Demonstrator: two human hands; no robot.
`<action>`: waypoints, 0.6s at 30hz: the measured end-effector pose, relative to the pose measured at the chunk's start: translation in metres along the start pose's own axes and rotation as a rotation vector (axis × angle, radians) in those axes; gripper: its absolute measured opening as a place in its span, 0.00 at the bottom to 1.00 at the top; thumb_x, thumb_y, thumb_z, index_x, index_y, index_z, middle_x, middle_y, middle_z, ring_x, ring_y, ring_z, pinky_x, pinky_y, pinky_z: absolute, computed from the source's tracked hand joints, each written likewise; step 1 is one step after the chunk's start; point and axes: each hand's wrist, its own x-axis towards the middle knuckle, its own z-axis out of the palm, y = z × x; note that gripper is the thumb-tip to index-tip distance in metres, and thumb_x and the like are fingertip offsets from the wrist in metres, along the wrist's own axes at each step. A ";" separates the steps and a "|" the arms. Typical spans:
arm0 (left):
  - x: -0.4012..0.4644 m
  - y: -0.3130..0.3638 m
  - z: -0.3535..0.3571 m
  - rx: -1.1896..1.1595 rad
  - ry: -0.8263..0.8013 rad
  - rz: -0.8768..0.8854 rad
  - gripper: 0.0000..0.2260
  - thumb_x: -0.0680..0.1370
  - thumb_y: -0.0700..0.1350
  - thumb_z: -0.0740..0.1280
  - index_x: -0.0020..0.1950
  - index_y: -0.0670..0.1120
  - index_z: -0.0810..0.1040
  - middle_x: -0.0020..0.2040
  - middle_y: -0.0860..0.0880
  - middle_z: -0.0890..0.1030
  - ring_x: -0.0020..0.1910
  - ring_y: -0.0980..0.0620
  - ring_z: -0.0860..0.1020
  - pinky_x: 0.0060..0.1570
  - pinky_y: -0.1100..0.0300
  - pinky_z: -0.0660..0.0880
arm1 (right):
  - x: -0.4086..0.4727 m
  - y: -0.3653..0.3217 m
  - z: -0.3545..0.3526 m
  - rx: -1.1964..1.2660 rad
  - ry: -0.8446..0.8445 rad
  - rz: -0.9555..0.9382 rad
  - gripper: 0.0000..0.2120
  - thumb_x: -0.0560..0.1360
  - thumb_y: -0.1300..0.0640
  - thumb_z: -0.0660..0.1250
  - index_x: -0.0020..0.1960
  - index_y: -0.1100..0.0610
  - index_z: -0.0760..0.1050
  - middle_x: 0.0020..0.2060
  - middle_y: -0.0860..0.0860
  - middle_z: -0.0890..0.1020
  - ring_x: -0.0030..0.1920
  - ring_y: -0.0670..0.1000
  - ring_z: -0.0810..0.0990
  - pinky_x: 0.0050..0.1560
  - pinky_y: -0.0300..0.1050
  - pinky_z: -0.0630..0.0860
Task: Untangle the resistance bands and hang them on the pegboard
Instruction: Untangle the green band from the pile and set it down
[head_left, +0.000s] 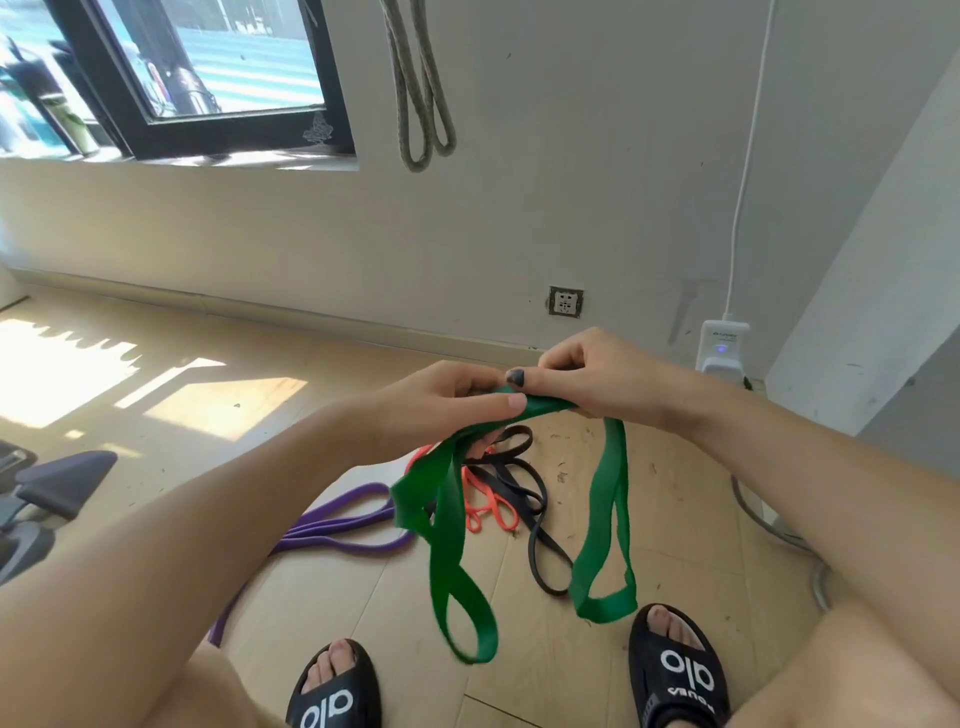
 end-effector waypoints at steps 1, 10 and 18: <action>-0.001 0.000 -0.001 -0.006 -0.003 -0.002 0.12 0.83 0.49 0.65 0.56 0.40 0.79 0.38 0.50 0.79 0.38 0.53 0.77 0.42 0.61 0.75 | -0.001 0.000 -0.001 0.011 -0.008 0.000 0.24 0.78 0.37 0.68 0.32 0.53 0.75 0.27 0.48 0.68 0.28 0.46 0.65 0.30 0.39 0.61; -0.001 -0.005 -0.001 0.135 0.079 0.004 0.24 0.78 0.64 0.61 0.47 0.43 0.78 0.36 0.50 0.79 0.40 0.49 0.79 0.47 0.49 0.75 | 0.004 -0.004 0.001 0.268 0.049 -0.094 0.20 0.80 0.44 0.68 0.35 0.57 0.76 0.28 0.50 0.66 0.28 0.48 0.61 0.30 0.40 0.58; -0.002 -0.009 -0.008 0.112 0.156 0.056 0.15 0.78 0.56 0.70 0.52 0.44 0.79 0.32 0.55 0.76 0.32 0.53 0.75 0.37 0.60 0.73 | 0.006 0.010 -0.007 0.210 0.213 -0.037 0.31 0.79 0.43 0.70 0.41 0.73 0.71 0.26 0.51 0.64 0.27 0.49 0.61 0.30 0.40 0.62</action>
